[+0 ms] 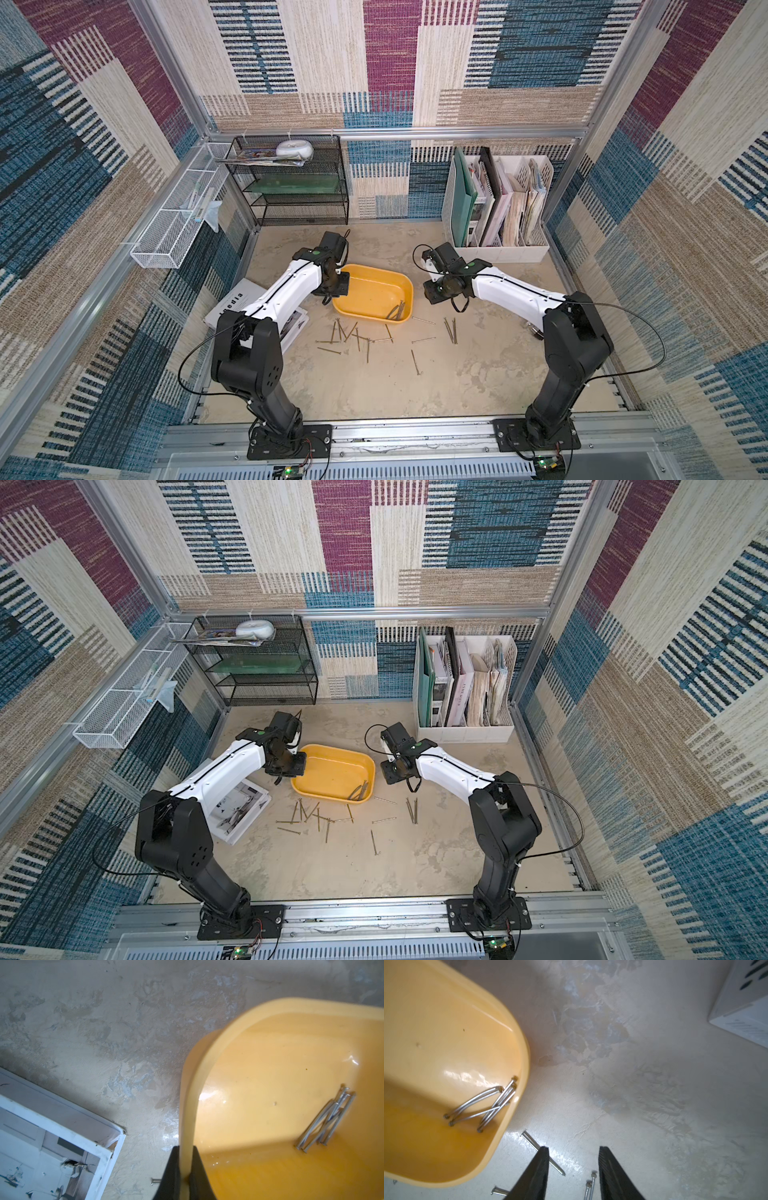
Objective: Put the nails on the desktop into the storage box
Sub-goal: Pick up the nail from the center of the board.
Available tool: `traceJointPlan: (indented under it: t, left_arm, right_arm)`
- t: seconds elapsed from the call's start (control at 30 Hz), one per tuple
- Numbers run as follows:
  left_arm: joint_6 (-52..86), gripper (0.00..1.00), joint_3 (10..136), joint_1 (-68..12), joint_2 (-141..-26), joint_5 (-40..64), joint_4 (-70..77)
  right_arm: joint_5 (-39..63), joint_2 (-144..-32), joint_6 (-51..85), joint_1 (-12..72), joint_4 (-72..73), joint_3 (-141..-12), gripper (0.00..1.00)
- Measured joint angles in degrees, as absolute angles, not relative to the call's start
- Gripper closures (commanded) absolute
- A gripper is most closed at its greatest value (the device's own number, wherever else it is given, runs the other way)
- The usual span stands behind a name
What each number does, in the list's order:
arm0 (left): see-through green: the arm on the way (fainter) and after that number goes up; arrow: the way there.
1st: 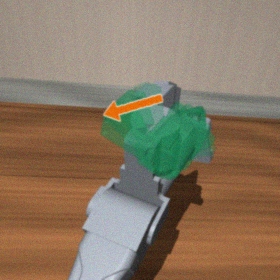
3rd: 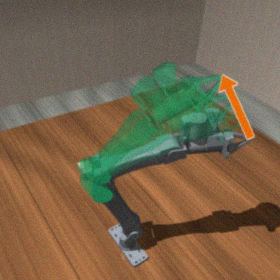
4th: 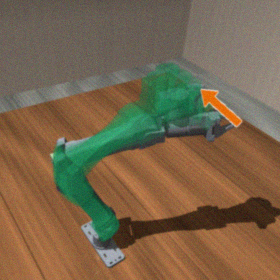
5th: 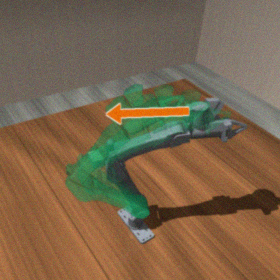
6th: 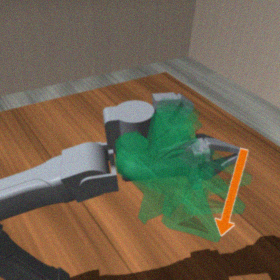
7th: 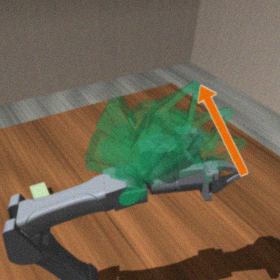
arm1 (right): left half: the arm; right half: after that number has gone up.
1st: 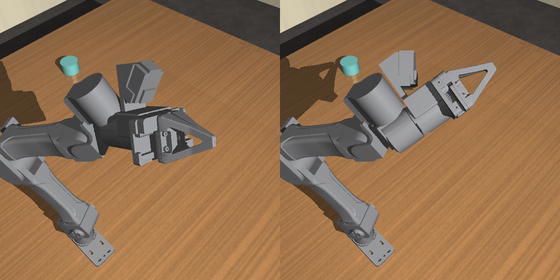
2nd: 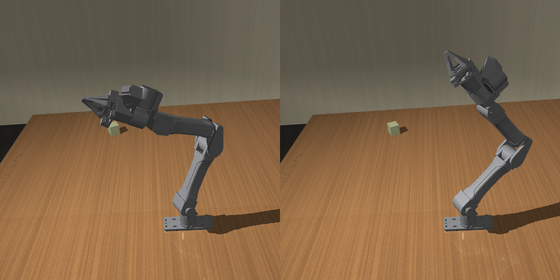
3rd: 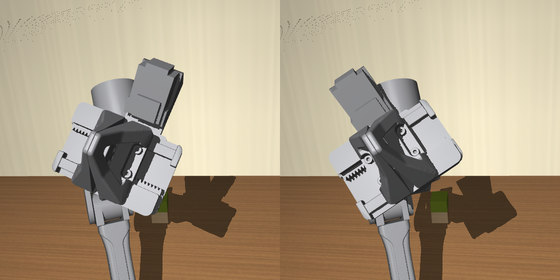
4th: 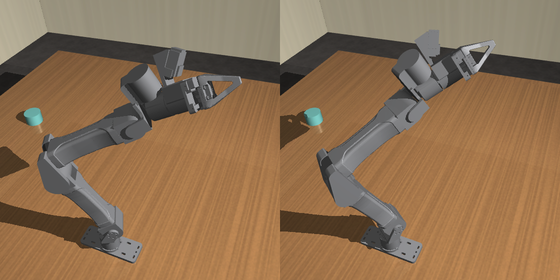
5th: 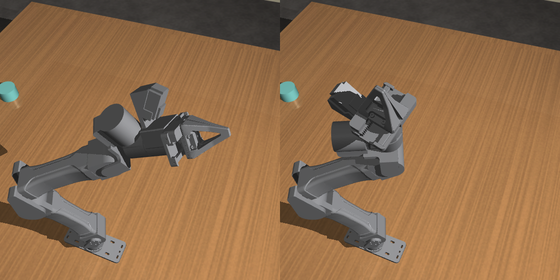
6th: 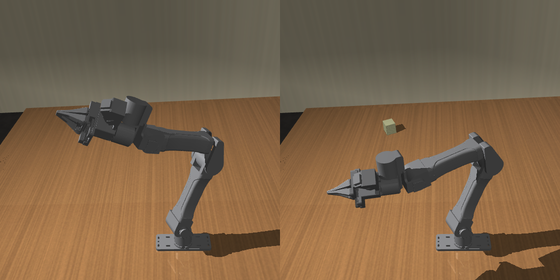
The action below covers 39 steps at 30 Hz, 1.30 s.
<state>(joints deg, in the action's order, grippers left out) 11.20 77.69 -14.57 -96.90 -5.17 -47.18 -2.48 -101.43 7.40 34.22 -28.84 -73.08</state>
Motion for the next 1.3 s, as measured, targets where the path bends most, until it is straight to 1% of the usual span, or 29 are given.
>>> traceJointPlan:
  t: [0.17, 0.3, 0.43, 0.53, 0.7, 0.87, 1.0, 1.13, 1.3]
  left_arm:
    - [10.9, 1.00, 77.7, -12.4, -96.9, -6.0, -47.3]
    - [10.9, 1.00, 77.7, -10.8, -96.9, -6.0, -47.3]
    - [10.9, 1.00, 78.0, -10.1, -96.9, -6.0, -47.6]
    - [10.9, 1.00, 78.0, -10.0, -96.9, -5.9, -47.7]
    - [10.9, 1.00, 78.0, -9.7, -96.9, -5.1, -47.7]
    - [10.9, 1.00, 78.0, -9.8, -96.9, -4.5, -47.7]
    - [10.9, 1.00, 78.0, -9.8, -96.9, -4.5, -47.7]
    - [10.9, 1.00, 78.0, -9.8, -96.9, -4.5, -47.7]
    - [10.9, 1.00, 78.0, -9.7, -96.9, -4.5, -47.7]
  right_arm:
    - [1.8, -101.1, 0.7, 34.6, -27.8, -70.3, 0.52]
    - [5.0, -101.1, -3.2, 36.7, -26.5, -68.2, 0.51]
    - [6.5, -100.9, -6.0, 39.1, -25.6, -65.9, 0.51]
    - [7.4, -98.8, -7.1, 40.1, -25.0, -63.4, 0.51]
    - [7.2, -92.6, -7.2, 41.0, -23.6, -58.9, 0.51]
    - [7.7, -89.1, -8.5, 42.8, -23.5, -55.5, 0.51]
    - [7.2, -90.0, -10.1, 44.0, -24.1, -54.2, 0.50]
    - [4.5, -91.4, -12.3, 44.1, -24.0, -54.1, 0.50]
    - [2.8, -93.8, -15.9, 44.6, -23.9, -55.7, 0.50]
